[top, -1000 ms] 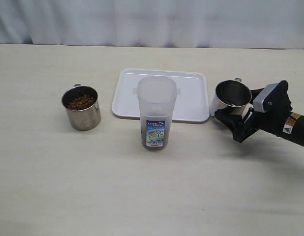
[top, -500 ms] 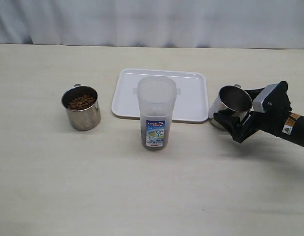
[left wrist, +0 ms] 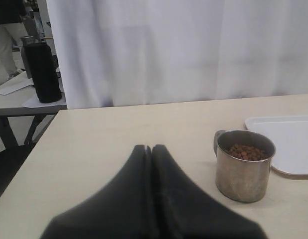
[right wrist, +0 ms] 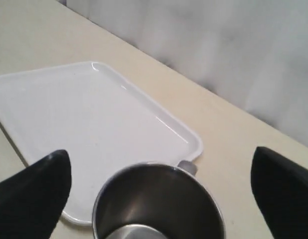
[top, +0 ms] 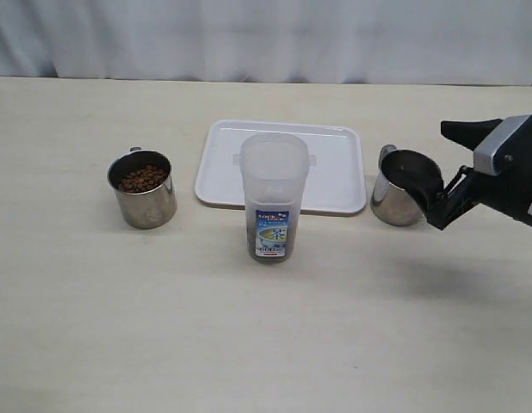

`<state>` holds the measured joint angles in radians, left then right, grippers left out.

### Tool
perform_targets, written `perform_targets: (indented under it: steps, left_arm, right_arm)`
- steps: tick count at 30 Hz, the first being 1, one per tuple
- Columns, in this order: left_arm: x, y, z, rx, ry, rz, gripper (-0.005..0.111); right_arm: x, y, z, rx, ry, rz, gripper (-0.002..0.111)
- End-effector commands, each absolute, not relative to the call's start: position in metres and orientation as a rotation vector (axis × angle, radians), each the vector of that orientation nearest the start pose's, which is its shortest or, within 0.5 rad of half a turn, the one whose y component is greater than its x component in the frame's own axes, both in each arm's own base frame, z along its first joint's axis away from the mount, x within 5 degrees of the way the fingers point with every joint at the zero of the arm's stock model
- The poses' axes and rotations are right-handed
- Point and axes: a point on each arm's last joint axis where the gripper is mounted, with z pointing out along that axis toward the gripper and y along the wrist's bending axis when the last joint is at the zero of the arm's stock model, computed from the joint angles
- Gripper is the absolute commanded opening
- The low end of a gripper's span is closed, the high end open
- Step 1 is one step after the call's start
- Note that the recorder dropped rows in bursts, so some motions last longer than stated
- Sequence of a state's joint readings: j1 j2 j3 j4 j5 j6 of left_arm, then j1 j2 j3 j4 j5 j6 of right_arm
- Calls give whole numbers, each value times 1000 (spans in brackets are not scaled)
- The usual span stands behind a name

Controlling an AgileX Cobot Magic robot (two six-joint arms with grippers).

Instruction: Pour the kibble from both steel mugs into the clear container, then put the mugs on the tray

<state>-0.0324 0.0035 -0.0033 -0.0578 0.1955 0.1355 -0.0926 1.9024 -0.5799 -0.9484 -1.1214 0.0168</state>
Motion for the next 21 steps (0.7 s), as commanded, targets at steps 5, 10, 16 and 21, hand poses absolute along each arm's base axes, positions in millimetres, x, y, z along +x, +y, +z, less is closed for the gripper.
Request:
perform_targets:
  steps: [5, 10, 16, 21]
  left_arm:
    - [56, -3, 196, 100, 1667, 31, 0]
    - [56, -2, 197, 99, 1656, 32, 0]
    - [56, -3, 197, 99, 1660, 32, 0]
    - [56, -3, 197, 99, 1662, 32, 0]
  right_arm:
    - [239, 33, 199, -385, 1514, 507, 18]
    - [174, 11, 210, -11, 1565, 314, 5]
    - [108, 0, 202, 59, 1663, 89, 5]
    - [76, -3, 206, 150, 1617, 62, 5]
